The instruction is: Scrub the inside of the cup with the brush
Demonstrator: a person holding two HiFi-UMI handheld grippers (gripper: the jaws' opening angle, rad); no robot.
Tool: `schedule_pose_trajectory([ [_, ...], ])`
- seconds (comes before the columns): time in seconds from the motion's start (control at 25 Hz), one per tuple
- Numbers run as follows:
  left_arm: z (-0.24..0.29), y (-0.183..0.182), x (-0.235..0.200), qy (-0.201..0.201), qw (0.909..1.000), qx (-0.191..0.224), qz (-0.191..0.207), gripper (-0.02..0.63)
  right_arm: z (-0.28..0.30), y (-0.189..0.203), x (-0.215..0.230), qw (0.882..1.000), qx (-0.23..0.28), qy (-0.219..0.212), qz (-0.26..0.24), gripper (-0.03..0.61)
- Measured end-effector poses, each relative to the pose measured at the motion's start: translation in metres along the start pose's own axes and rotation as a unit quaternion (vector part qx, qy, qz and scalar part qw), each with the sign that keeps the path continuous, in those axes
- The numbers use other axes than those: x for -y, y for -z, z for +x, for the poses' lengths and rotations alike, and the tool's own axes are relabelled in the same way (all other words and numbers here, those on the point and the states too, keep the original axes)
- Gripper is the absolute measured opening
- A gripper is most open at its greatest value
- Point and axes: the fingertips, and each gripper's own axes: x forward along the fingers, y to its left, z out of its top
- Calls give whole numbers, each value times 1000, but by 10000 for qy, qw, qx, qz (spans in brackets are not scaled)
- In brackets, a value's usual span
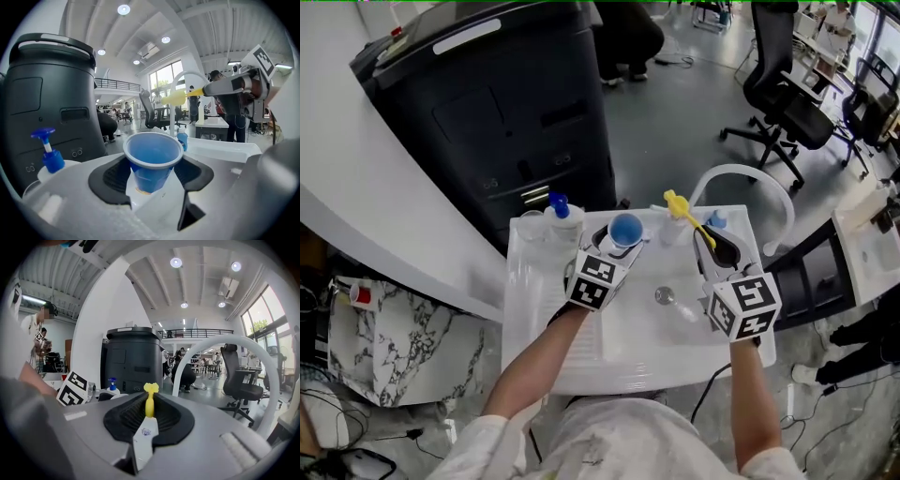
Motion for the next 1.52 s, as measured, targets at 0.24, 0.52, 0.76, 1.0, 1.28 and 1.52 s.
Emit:
schedule_pose_trajectory([
  [0.24,-24,-8,5,-219,9996,-107,129,295,-12,-10,-6,9994,144,-307,-86,35],
  [0.52,-63,-26,12,-528,9979,-77,376,295,-30,-20,-16,9965,244,-784,-143,35],
  [0.76,-91,-34,18,-618,9962,-255,558,295,-44,-26,-27,9921,286,-1204,-204,35],
  [1.0,-95,-33,31,-555,9935,-436,888,293,-54,-28,-43,9830,208,-1743,-539,34],
  [1.28,-89,-26,46,-284,9885,-761,1272,291,-57,-24,-63,9615,-236,-2402,-1315,35],
  [1.52,-86,-19,57,83,9803,-1034,1680,288,-58,-15,-78,9388,-590,-2856,-1834,35],
])
